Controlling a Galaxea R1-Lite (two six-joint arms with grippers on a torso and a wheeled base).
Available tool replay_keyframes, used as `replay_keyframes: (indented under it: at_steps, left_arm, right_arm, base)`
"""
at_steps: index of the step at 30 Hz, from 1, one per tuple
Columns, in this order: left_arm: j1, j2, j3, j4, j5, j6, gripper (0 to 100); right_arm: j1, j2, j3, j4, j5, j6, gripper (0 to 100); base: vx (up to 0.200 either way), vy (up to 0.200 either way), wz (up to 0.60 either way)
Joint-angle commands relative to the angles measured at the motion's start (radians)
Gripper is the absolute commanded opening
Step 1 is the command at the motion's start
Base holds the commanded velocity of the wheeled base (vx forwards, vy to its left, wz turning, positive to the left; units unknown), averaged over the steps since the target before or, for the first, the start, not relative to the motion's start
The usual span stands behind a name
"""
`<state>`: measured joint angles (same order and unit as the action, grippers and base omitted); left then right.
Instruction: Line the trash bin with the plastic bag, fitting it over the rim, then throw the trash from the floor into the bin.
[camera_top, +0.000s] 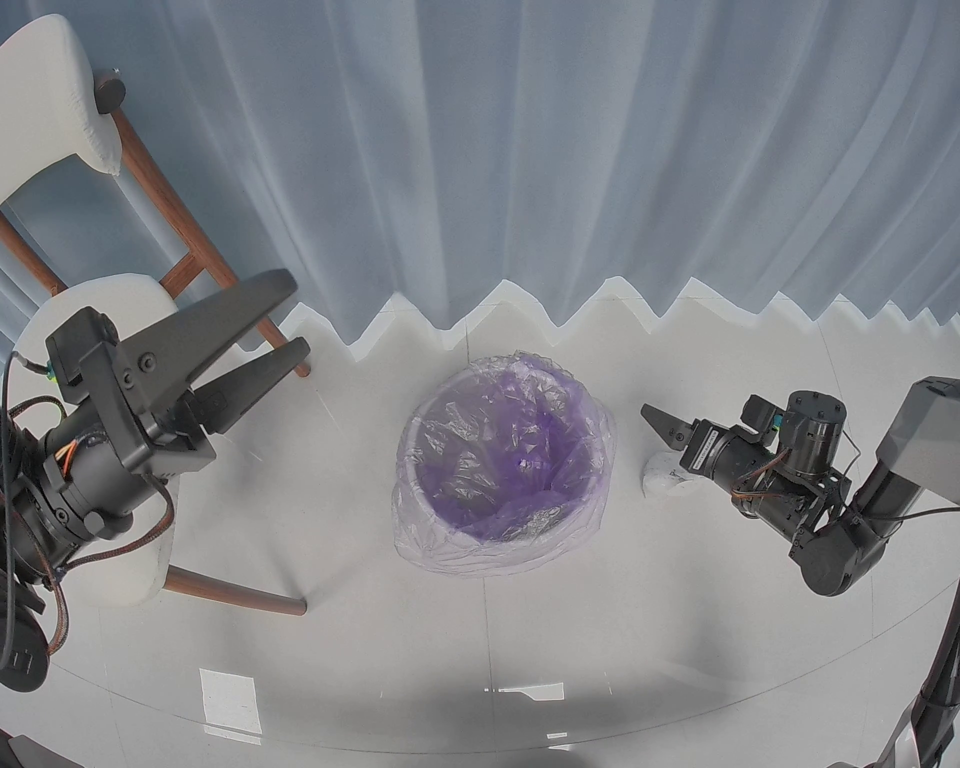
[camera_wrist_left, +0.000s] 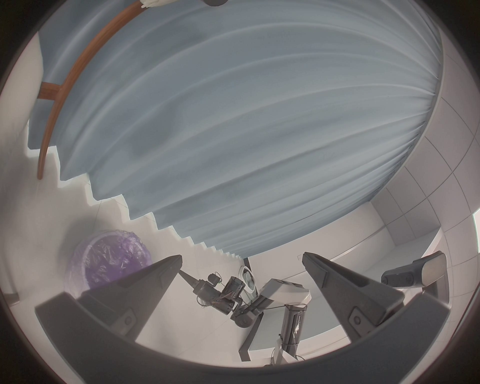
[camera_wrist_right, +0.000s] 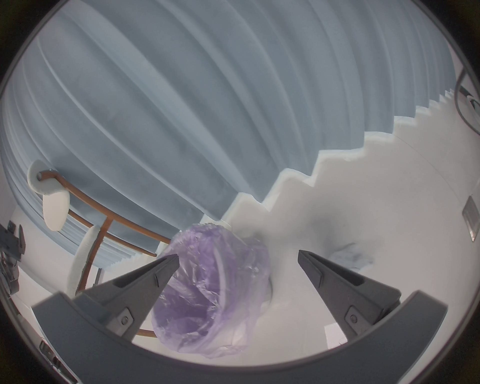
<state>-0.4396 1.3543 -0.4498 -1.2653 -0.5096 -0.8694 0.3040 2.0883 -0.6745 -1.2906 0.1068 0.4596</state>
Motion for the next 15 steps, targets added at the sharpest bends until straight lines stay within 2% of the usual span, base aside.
replay_keyframes:
  at_steps: [1,5,15]
  left_arm:
    - [-0.005,0.006,0.003,0.001,0.005,0.044,100]
    - [-0.005,-0.003,0.0,0.0,0.0,0.066,100]
    - [0.004,-0.02,-0.021,0.0,0.002,0.07,100]
  right_arm:
    - [-0.057,-0.06,-0.031,0.062,0.019,-0.064,100]
    - [-0.088,-0.04,-0.088,0.172,0.022,-0.165,100]
    - [-0.071,0.102,-0.177,0.203,0.014,-0.228,100]
  base:
    - [0.0,0.0,0.0]
    - [0.0,-0.2,0.0]
    - [0.0,-0.2,0.0]
